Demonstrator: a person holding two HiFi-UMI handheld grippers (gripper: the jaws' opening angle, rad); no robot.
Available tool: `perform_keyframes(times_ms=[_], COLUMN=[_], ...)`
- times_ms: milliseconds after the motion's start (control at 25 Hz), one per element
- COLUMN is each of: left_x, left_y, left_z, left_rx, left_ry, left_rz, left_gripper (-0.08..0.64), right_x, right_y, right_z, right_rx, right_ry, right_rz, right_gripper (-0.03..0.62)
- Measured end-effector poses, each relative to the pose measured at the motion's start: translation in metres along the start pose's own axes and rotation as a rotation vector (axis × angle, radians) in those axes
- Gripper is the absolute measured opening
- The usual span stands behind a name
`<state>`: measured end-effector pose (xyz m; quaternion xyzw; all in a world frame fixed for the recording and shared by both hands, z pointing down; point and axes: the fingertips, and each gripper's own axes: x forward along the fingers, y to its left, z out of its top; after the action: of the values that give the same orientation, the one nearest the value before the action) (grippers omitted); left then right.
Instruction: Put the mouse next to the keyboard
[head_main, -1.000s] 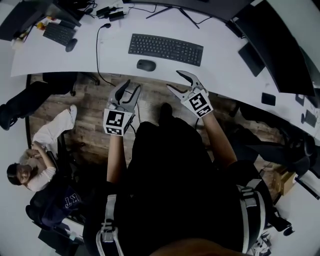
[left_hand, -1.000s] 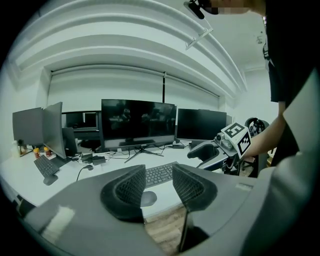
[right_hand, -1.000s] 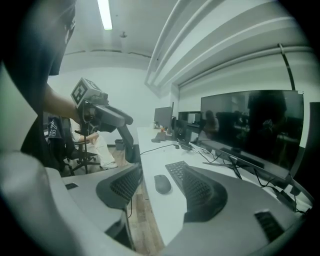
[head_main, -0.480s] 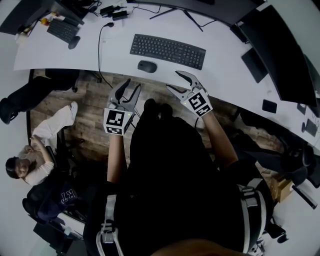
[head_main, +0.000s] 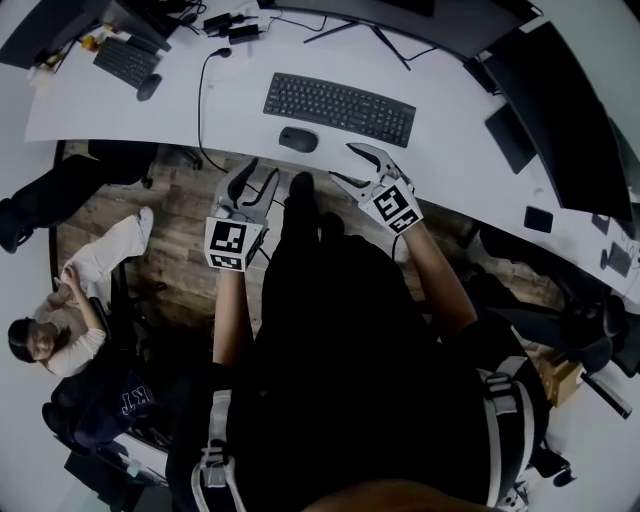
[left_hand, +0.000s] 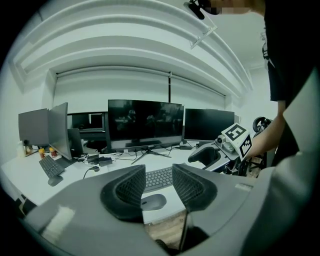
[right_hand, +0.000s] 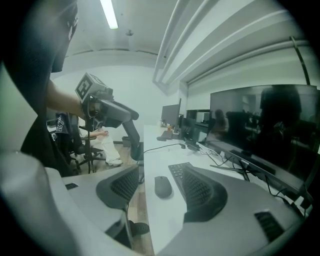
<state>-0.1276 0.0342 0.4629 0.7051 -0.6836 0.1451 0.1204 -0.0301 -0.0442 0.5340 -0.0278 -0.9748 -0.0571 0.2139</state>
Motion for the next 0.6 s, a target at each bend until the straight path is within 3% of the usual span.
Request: perform_keyframes(times_ms=[600], left_x=[0.016], left_y=[0.031], left_z=[-0.005], left_rx=[-0.014], left_ry=[0.007], left_rz=[-0.019], left_gripper=[0.166], right_x=[0.039], right_y=[-0.003], right_z=[-0.005], right_rx=[-0.017], right_ry=[0.057], right_rz=[0.041], right_gripper=[0.275])
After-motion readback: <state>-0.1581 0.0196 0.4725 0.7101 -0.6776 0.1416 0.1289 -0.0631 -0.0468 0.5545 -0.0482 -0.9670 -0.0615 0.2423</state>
